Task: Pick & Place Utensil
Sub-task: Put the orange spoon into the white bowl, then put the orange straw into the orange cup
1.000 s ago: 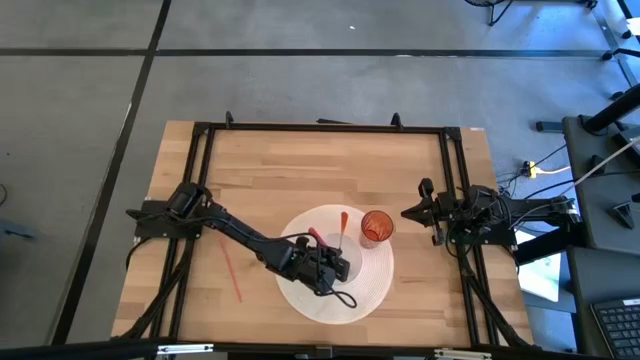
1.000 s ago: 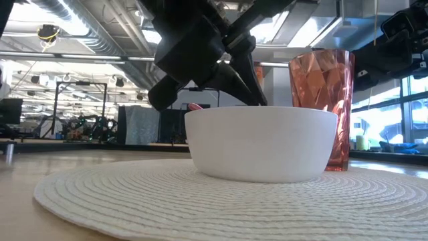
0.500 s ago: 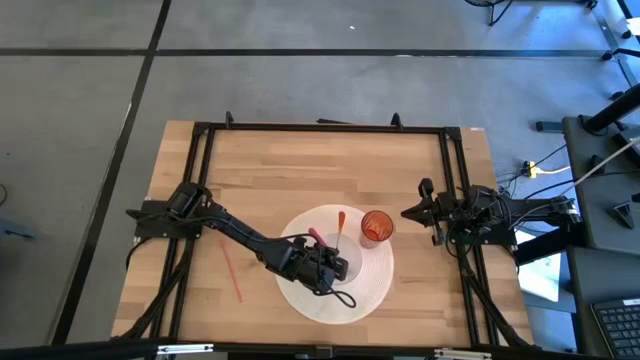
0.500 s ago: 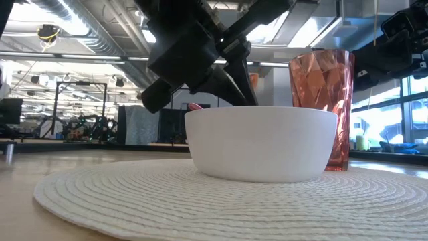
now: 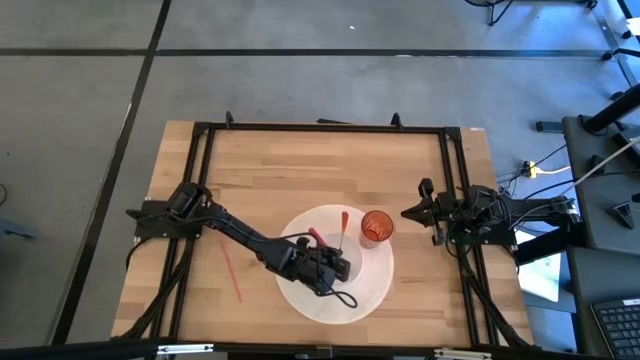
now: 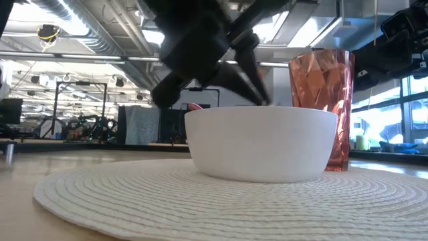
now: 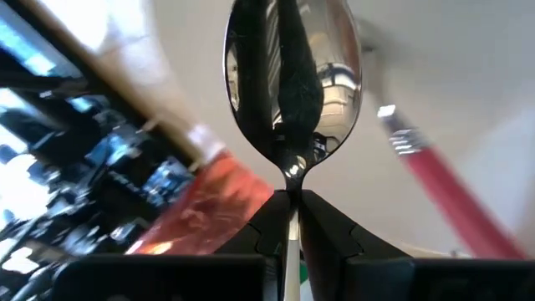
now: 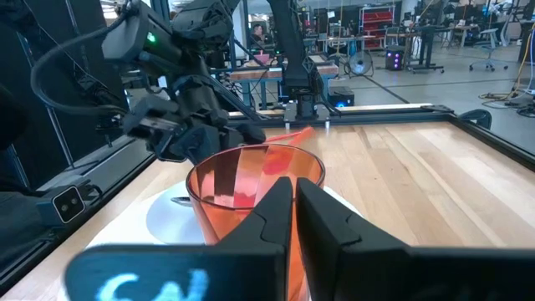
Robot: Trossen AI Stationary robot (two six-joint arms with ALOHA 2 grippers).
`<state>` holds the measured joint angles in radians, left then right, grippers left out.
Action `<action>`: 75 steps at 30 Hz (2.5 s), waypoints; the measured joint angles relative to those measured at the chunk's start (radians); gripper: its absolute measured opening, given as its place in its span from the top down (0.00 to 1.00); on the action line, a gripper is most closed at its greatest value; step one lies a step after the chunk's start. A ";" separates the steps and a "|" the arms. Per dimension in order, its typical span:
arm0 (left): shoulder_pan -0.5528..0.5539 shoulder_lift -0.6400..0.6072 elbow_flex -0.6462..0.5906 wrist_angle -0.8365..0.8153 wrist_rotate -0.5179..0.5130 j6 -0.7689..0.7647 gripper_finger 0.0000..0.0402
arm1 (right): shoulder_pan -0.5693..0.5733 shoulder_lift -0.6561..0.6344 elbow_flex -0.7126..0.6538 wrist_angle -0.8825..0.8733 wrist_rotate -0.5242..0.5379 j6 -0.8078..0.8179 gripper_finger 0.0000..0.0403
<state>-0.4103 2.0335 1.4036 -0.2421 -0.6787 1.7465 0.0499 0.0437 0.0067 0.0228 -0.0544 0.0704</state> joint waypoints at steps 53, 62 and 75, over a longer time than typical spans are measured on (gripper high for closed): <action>-0.186 -0.743 -0.334 -0.873 0.311 -2.200 0.96 | 0.000 0.000 0.000 0.000 0.001 0.030 0.95; -0.247 -0.683 -0.583 -0.867 0.608 -2.263 0.90 | 0.000 0.000 0.000 0.000 0.000 0.027 0.95; -0.305 -0.489 -0.590 -0.730 0.670 -2.000 0.60 | 0.000 0.000 0.000 0.000 0.000 0.029 0.95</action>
<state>-0.7153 1.5448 0.8135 -0.9718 -0.0086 -0.2540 0.0498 0.0433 0.0066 0.0231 -0.0540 0.0998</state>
